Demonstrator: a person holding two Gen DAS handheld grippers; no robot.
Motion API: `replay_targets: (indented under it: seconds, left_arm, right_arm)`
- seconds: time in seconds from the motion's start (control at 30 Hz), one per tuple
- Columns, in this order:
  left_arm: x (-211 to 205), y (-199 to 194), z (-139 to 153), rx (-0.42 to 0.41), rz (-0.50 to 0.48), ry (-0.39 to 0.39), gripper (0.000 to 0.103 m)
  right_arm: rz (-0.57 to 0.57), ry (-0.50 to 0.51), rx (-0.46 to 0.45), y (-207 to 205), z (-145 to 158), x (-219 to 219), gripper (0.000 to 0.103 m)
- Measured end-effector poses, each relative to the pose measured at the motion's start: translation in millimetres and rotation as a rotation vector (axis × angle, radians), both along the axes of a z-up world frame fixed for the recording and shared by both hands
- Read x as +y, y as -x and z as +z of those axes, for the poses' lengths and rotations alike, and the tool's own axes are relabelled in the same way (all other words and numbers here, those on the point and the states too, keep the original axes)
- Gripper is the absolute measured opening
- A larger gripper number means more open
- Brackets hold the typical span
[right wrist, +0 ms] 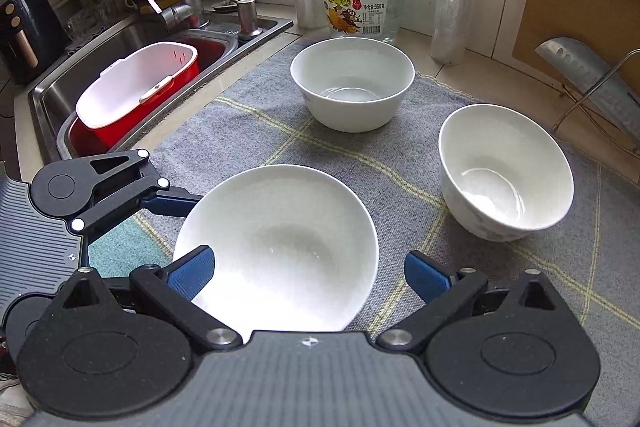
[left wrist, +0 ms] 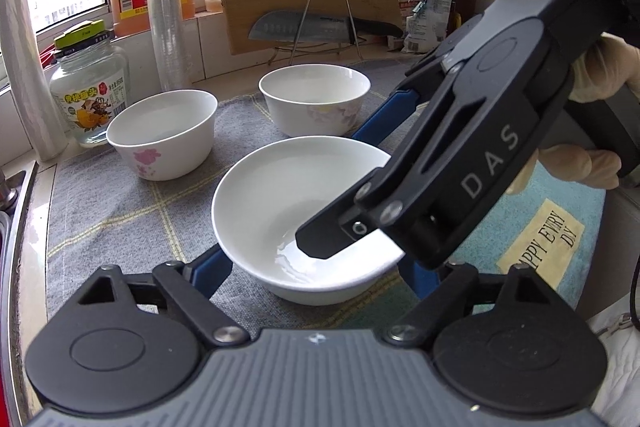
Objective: Organize plates and bowls
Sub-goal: 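Close the right tool on the white bowl rim and lift it, then carry the held white bowl with the right tool toward the plate stack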
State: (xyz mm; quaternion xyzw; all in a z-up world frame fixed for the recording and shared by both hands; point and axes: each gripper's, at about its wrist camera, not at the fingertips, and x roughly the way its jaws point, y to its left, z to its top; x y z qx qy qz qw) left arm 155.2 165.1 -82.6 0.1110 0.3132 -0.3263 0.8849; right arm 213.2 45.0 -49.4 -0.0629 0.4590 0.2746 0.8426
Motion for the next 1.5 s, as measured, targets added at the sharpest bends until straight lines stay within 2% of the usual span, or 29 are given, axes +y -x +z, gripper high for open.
replay_targets:
  seconds: [0.33,0.5,0.87,1.13,1.5]
  left_arm:
    - [2,-1,1,0.01,-0.02,0.003,0.087]
    - [2,-3,3,0.015,-0.029,-0.004,0.087]
    - [-2,-2,8,0.035,-0.04,-0.032,0.086]
    - [-8,5,21,0.049,-0.05,-0.05,0.086]
    - [-39,15,41,0.055,-0.137,-0.066,0.086]
  right_arm:
    - [0.021,-0.021,0.032,-5,-2,2,0.087]
    - [0.026,-0.029,0.037,-6,-1,2,0.083]
    - [0.028,-0.042,0.036,1,4,-1,0.082]
    - [0.013,-0.066,0.022,12,14,-11,0.082]
    - [-0.074,-0.066,-0.013,41,22,-47,0.082]
